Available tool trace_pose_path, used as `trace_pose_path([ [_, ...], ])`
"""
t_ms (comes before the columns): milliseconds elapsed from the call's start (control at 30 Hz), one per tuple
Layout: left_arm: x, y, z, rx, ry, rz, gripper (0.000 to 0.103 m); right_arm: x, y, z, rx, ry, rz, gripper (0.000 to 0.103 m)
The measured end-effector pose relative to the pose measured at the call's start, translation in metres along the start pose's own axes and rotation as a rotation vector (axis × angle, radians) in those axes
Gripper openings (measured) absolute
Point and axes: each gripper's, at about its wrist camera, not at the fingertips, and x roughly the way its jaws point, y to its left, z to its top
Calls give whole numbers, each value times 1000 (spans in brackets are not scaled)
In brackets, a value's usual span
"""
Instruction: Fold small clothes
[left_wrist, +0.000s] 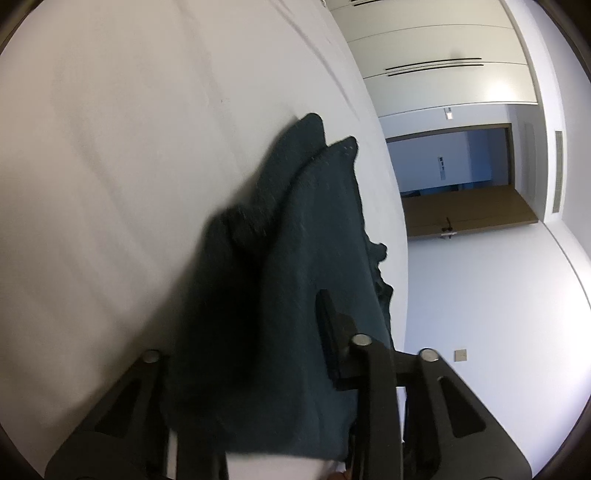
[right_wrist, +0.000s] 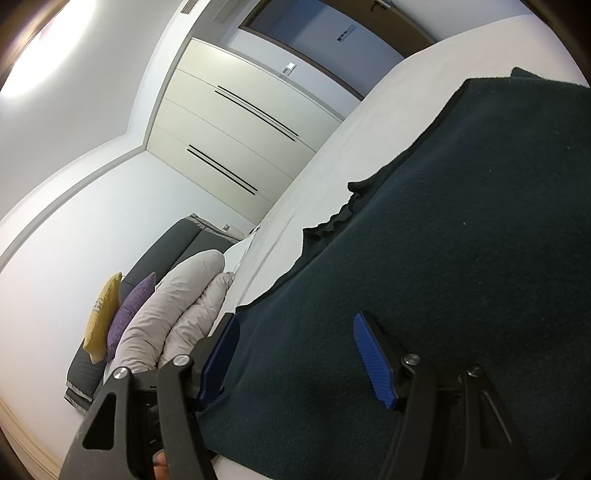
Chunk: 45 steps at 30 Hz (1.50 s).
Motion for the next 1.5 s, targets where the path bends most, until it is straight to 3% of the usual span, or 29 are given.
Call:
trace_pose_path([
  [133, 8, -3, 5, 47, 0, 33, 12, 1, 0, 0, 4, -3, 6, 67],
  [333, 10, -13, 8, 85, -13, 82, 11, 1, -1, 1, 26, -10, 25, 67],
  [433, 6, -39, 5, 166, -46, 120, 10, -1, 5, 7, 50, 17, 18, 74],
  [533, 14, -108, -16, 398, -80, 119, 10, -17, 18, 24, 61, 21, 19, 82],
  [633, 47, -182, -79, 813, -70, 162, 11, -29, 15, 58, 89, 19, -9, 82],
  [700, 72, -198, -131, 1074, -85, 222, 11, -26, 3, 80, 148, 60, 7, 84],
  [767, 87, -189, -159, 1168, -75, 257, 11, -9, -10, 98, 195, 179, 8, 88],
  [867, 94, -168, -176, 1233, -85, 293, 11, 15, -32, 104, 278, 315, -39, 87],
  [1000, 85, -168, -165, 1209, -97, 247, 11, 36, -25, 102, 242, 376, -10, 88],
  [1133, 76, -165, -154, 1196, -115, 248, 11, 59, -21, 95, 302, 419, 45, 87],
  [1333, 76, -167, -177, 1374, -189, 341, 11, 97, -9, 105, 296, 471, 24, 87],
  [1400, 76, -166, -184, 1438, -221, 367, 11, 107, -3, 108, 260, 495, 6, 82],
  [1500, 76, -163, -190, 1511, -256, 393, 11, 122, 8, 103, 174, 560, -40, 64],
])
